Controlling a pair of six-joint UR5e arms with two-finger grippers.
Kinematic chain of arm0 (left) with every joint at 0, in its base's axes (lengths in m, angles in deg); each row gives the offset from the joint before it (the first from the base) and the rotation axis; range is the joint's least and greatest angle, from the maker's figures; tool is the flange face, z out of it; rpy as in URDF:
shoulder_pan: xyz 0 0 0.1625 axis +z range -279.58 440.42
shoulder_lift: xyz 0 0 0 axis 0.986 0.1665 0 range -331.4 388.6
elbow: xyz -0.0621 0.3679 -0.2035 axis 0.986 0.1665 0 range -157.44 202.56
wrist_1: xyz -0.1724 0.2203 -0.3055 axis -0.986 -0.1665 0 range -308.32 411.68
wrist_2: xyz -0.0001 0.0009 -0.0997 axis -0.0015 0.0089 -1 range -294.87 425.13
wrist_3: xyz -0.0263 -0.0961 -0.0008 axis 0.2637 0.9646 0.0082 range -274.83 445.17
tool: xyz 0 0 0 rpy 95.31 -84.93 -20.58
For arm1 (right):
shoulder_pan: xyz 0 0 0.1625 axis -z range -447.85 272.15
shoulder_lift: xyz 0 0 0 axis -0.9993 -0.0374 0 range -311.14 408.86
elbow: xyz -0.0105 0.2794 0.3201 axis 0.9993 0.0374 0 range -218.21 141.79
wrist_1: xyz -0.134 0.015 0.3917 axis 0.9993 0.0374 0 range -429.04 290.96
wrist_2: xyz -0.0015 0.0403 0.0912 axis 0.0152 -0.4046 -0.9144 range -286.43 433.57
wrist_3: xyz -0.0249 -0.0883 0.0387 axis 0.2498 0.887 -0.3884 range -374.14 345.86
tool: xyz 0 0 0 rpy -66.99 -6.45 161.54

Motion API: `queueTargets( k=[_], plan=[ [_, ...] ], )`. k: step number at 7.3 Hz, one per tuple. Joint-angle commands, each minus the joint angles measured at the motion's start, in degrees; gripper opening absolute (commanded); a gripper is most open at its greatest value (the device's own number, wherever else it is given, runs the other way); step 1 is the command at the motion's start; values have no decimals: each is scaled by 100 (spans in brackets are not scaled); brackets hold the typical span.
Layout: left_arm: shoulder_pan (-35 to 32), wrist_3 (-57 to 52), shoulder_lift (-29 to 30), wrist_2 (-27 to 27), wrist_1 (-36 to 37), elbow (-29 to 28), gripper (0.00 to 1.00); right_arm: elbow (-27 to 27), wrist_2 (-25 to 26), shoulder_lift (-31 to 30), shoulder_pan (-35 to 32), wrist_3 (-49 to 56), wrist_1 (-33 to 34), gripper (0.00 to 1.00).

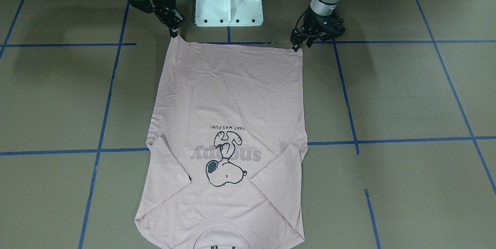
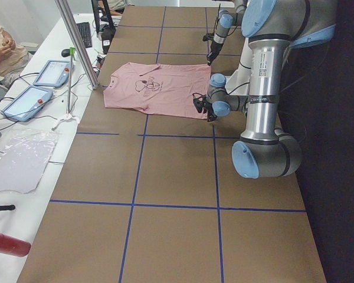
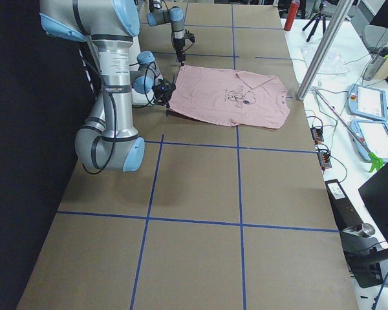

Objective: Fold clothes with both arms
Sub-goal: 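Move the left gripper to the other hem corner nearest the robot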

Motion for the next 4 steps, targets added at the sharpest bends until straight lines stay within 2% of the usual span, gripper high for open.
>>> queueTargets(
  k=[1,2,3,4],
  plan=[
    [7,-16,4,0,1,-26,64,0,-7,9,0,0,2,0],
    [7,-16,4,0,1,-34,59,0,-7,9,0,0,2,0],
    [7,-7,4,0,10,-34,47,0,-7,9,0,0,2,0],
    [7,-7,13,0,10,-43,45,0,-7,18,0,0,2,0]
  ],
)
